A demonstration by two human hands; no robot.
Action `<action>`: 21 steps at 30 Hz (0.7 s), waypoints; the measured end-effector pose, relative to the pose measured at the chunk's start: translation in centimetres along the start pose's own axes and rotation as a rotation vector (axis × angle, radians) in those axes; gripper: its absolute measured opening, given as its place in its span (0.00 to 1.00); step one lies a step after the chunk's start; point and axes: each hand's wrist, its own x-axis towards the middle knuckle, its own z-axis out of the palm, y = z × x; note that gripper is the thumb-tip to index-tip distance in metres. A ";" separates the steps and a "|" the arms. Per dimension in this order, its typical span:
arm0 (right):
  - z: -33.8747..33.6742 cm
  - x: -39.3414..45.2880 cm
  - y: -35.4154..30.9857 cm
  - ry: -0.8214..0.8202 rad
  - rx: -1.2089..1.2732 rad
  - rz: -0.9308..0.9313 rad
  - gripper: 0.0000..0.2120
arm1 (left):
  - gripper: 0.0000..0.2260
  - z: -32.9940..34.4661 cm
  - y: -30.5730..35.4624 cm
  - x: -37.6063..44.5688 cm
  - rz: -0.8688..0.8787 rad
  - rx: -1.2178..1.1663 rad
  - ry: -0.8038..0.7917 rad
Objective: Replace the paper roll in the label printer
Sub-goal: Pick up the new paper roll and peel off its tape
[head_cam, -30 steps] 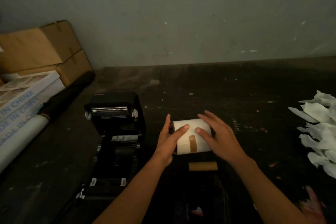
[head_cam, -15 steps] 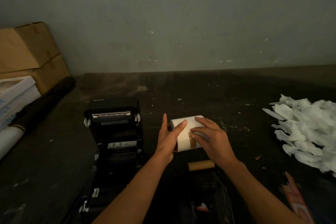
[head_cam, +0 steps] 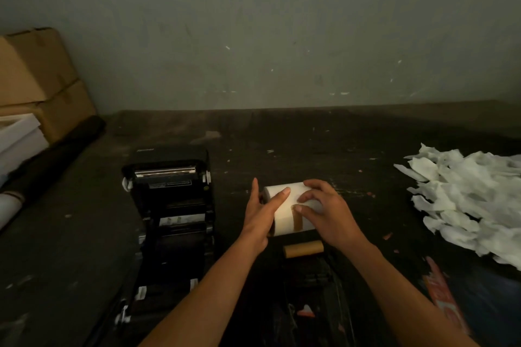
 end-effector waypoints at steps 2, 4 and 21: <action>-0.5 0.1 0.6 0.015 -0.035 -0.020 0.11 | 0.56 0.5 0.1 0.0 -0.012 -0.003 -0.006; -0.9 0.3 1.1 0.012 -0.083 -0.053 0.10 | 0.56 1.1 0.3 0.1 -0.011 -0.008 -0.015; -1.6 -0.5 2.7 -0.094 0.057 -0.204 0.03 | 0.55 2.2 0.5 1.7 -0.129 -0.089 0.105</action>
